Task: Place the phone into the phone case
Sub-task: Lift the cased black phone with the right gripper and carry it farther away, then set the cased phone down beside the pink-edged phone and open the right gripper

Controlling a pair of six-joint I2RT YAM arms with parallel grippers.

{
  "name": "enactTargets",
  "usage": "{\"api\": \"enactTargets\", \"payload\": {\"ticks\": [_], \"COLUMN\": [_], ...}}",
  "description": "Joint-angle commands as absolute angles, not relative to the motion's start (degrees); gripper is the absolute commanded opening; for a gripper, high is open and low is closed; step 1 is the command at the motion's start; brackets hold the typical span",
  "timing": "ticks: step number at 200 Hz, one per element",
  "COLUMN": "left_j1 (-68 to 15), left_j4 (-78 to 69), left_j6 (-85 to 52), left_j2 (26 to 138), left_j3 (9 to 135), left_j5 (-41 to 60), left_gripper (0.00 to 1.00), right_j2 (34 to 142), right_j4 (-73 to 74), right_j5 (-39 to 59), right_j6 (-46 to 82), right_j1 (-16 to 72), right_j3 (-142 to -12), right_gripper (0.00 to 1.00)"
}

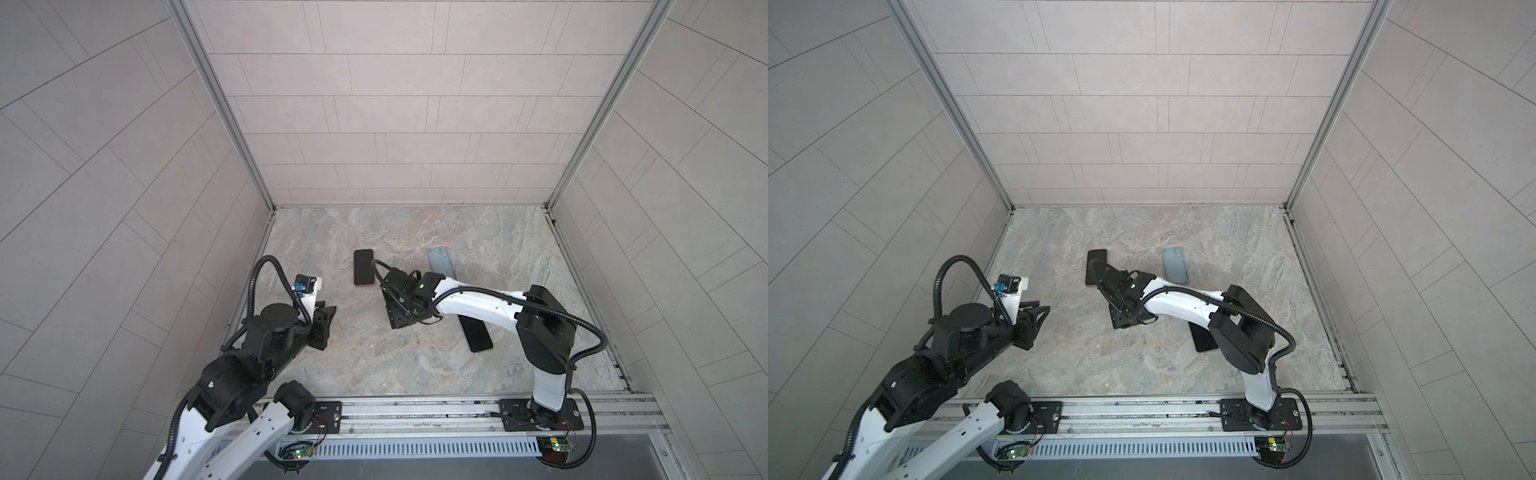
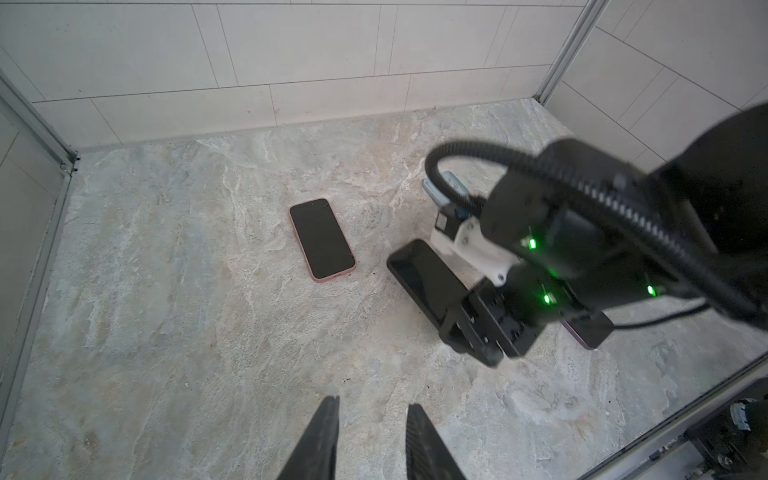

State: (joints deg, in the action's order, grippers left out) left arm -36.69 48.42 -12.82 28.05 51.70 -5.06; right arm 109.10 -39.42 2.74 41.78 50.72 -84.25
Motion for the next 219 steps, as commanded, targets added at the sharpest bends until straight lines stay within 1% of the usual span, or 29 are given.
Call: {"api": "enactTargets", "payload": {"ticks": [1,12,28,36,68,109,135,164,191,198,206,212,215,217,219], "left_j1": [-40.61,-43.30,-45.81,-46.44,-46.34,-44.71,-43.00,-38.10,-37.94,-37.74,-37.46,-37.13,-36.83,-36.78,-36.64], "left_j4": [48.56,48.81,49.57,50.00,48.88,48.57,48.57,48.07,48.06,48.02,48.01,48.07,48.07,48.01,48.02], "left_j6": [-12.77,-12.95,-13.05,-13.01,-13.37,-12.92,-12.78,-12.49,-12.55,-12.57,-12.48,-12.44,-12.40,-12.39,-12.35], "left_j2": [29.57,31.13,33.35,34.02,32.97,29.17,28.87,29.18,28.92,28.98,29.06,29.11,29.17,29.22,29.19], "left_j3": [51.42,51.59,52.32,52.71,51.76,51.22,51.23,51.28,51.21,51.24,51.24,51.32,51.25,51.26,51.22], "left_j5": [-6.93,-7.62,-7.66,-7.83,-8.38,-9.31,-9.04,-5.86,-6.03,-6.06,-6.02,-5.90,-5.85,-5.81,-5.74], "left_gripper": [0.32,0.32,0.33,0.33,0.33,0.35,0.35,0.35,0.35,0.35,0.35,0.35,0.35,0.35,0.35], "right_j2": [112.94,115.99,121.51,124.17,132.34,138.23,139.68,139.66,139.73,139.75,139.76,139.69,139.60,139.55,139.46], "right_j4": [-39.06,-40.36,-44.65,-46.61,-52.41,-57.43,-58.77,-57.89,-56.79,-56.73,-56.53,-56.51,-56.58,-56.66,-56.73], "right_j5": [5.05,4.98,3.53,3.32,0.96,-0.05,0.60,0.70,1.40,1.41,1.49,1.49,1.49,1.47,1.36], "right_j6": [41.70,41.79,40.78,40.25,41.29,41.32,40.87,41.04,41.57,41.51,41.13,40.70,40.47,40.27,40.17], "right_j1": [46.65,45.29,44.03,43.48,41.57,39.93,39.73,39.49,38.74,38.61,38.51,38.50,38.51,38.54,38.51], "right_j3": [-88.80,-93.01,-101.26,-105.29,-118.15,-128.38,-129.89,-128.09,-127.09,-127.05,-127.05,-127.09,-127.09,-127.07,-127.15], "right_gripper": [0.27,0.27,0.34,0.35,0.35,0.37,0.43,0.44,0.44,0.48,0.57,0.67,0.70,0.75,0.77]}}
